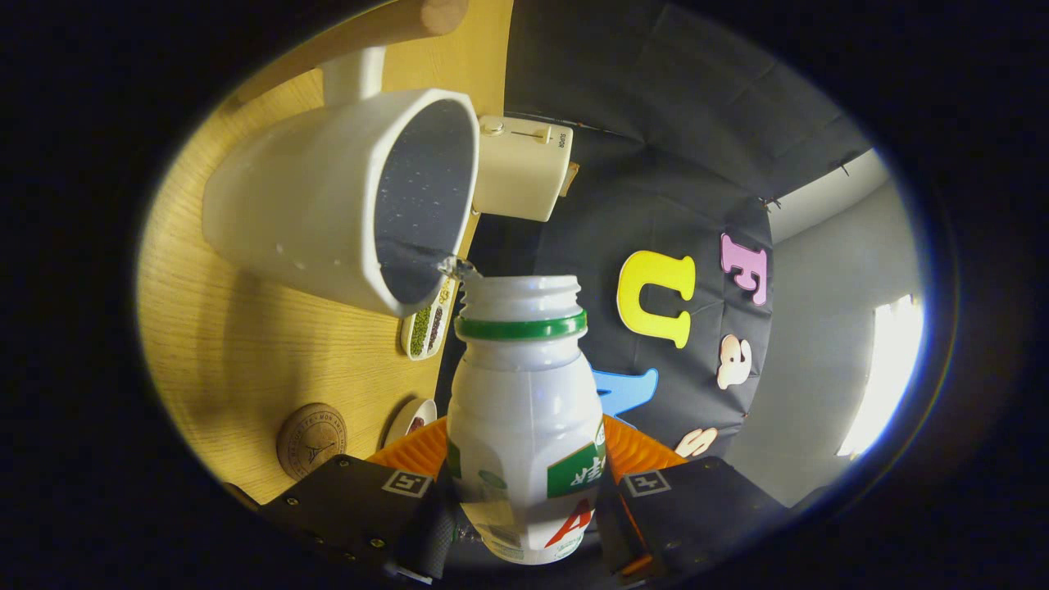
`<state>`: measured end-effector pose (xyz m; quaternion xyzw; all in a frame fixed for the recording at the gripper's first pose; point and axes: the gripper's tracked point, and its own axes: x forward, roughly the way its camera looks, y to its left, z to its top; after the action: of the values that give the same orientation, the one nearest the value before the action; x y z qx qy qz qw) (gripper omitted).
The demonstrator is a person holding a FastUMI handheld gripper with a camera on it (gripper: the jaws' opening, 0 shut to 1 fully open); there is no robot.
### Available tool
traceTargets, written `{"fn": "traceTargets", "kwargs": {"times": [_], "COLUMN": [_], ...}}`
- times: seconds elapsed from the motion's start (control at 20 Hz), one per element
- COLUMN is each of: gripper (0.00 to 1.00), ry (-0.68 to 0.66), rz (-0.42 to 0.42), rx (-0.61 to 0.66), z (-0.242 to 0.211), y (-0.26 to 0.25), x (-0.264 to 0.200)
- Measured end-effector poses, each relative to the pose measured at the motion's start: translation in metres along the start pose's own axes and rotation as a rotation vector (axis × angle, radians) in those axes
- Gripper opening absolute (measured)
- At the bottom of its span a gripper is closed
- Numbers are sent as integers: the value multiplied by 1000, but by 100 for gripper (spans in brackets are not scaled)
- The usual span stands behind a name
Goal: Take the bottle from table, then pour the juice into the cup, finally place the bottle on the coaster
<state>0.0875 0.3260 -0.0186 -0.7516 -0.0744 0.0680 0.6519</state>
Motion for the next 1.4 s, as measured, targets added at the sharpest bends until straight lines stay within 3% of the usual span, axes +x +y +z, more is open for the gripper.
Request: {"fn": "traceTargets", "kwargs": {"times": [1.4], "gripper": [70], "ry": [-36], "rz": [-56], "rx": [-173], "z": [13], "y": [-9], "x": [-5]}}
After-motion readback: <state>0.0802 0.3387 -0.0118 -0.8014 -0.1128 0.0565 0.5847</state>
